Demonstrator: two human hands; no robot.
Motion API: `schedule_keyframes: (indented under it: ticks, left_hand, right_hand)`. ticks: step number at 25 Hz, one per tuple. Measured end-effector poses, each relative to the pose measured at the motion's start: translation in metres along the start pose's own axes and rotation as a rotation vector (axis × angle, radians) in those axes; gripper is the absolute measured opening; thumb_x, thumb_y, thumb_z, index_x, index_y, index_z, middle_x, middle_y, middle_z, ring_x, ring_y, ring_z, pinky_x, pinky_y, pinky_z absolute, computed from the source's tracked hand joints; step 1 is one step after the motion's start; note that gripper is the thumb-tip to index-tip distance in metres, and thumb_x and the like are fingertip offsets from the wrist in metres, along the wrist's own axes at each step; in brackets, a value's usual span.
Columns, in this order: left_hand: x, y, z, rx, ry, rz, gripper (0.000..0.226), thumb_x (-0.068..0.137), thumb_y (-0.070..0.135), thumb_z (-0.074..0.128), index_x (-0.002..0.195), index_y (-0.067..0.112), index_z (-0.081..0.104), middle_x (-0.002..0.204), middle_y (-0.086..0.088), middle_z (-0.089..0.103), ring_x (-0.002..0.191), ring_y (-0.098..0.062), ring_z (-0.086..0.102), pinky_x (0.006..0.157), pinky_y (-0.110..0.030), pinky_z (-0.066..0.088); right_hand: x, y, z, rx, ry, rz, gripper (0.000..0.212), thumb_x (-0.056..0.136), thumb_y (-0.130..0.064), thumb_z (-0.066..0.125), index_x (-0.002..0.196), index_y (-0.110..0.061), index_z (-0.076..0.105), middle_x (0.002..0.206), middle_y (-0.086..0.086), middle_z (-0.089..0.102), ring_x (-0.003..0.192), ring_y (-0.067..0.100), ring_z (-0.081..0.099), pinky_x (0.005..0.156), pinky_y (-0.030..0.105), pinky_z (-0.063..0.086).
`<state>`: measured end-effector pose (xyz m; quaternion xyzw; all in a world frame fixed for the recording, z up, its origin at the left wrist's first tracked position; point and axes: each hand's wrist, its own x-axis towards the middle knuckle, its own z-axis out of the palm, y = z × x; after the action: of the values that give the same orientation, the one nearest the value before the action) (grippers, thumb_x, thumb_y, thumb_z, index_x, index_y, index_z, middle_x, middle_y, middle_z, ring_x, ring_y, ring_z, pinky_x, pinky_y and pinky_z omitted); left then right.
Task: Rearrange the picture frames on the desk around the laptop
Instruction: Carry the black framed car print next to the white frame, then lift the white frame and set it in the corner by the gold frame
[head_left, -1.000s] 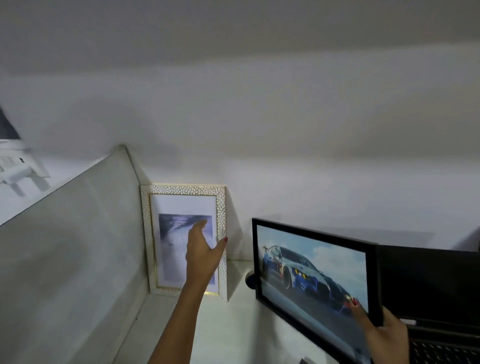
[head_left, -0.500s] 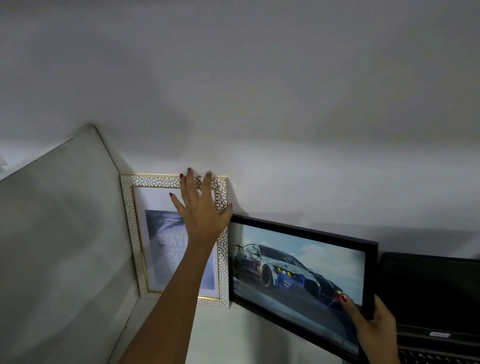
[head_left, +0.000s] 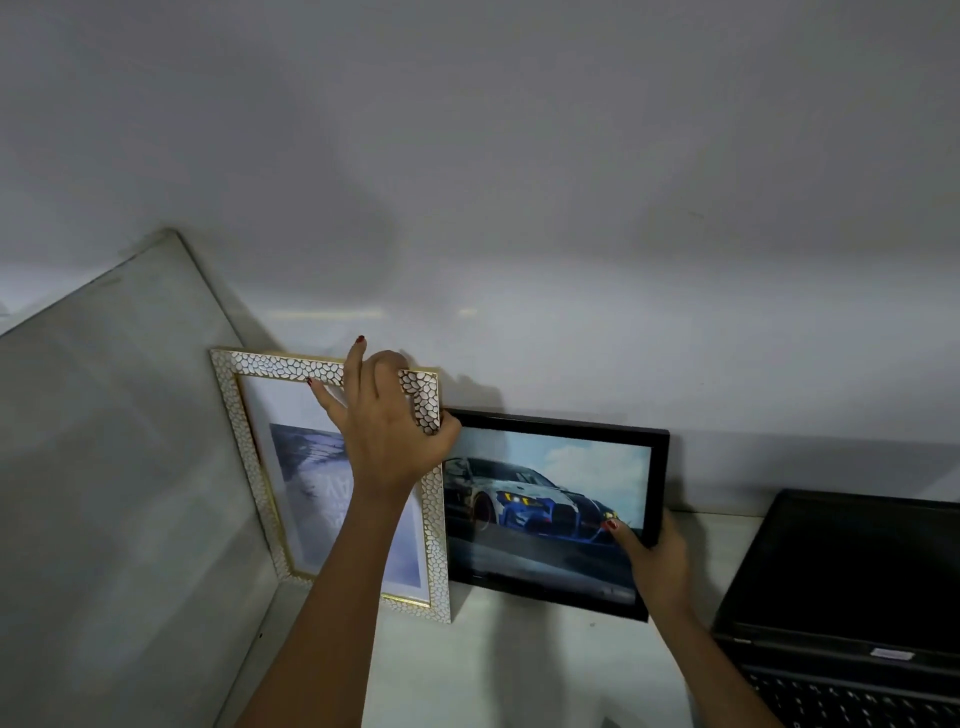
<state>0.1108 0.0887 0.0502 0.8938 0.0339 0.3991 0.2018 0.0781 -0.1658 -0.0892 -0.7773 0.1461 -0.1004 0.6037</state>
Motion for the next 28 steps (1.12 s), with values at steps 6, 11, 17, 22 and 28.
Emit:
schedule_keyframes:
  ticks: [6,11,17,22,28]
  left_hand:
    - [-0.010,-0.003,-0.022,-0.038,0.033,0.088,0.051,0.062,0.039,0.064,0.104,0.014,0.054,0.104,-0.013,0.063,0.122,-0.029,0.041,0.099,-0.057,0.035]
    - [-0.019,-0.011,-0.043,0.009,0.025,0.135,0.054,0.059,0.058,0.069,0.094,0.018,0.062,0.096,-0.012,0.065,0.109,-0.021,0.049,0.099,-0.063,0.032]
    - [-0.033,-0.005,-0.060,0.045,0.143,0.121,0.043,0.063,0.052,0.066,0.071,0.011,0.058,0.072,-0.011,0.061,0.081,-0.015,0.044,0.101,-0.045,0.024]
    - [-0.045,0.017,-0.103,-0.028,0.254,0.027,0.041,0.063,0.048,0.066,0.065,0.009,0.056,0.068,-0.008,0.058,0.075,-0.015,0.041,0.073,-0.027,0.017]
    - [-0.035,0.071,-0.183,-0.577,0.505,-0.468,0.036,0.062,0.046,0.069,0.061,0.018,0.046,0.070,0.012,0.042,0.063,-0.010,0.045,0.074,-0.042,0.045]
  right_hand:
    - [0.031,0.003,0.030,-0.048,-0.049,0.060,0.043,0.076,-0.016,0.069,0.108,0.003,0.048,0.108,0.022,0.064,0.099,0.037,0.059,0.080,0.040,0.045]
    - [0.029,0.005,0.030,-0.086,-0.060,-0.004,0.066,0.075,-0.019,0.070,0.125,-0.009,0.029,0.127,0.022,0.049,0.113,0.038,0.051,0.094,0.048,0.045]
    - [-0.030,-0.011,0.011,0.027,0.060,-0.122,0.095,0.062,-0.055,0.064,0.134,-0.010,0.022,0.138,0.022,0.027,0.126,0.029,0.034,0.106,0.035,0.028]
    - [-0.105,-0.018,-0.009,0.284,-0.090,-0.034,0.066,0.075,-0.005,0.068,0.126,-0.026,0.032,0.137,0.012,0.034,0.118,0.023,0.043,0.097,0.037,0.038]
    - [-0.160,-0.020,-0.055,0.341,-0.217,0.130,0.081,0.068,0.001,0.073,0.134,-0.019,0.030,0.129,0.003,0.040,0.116,0.021,0.042,0.100,0.038,0.037]
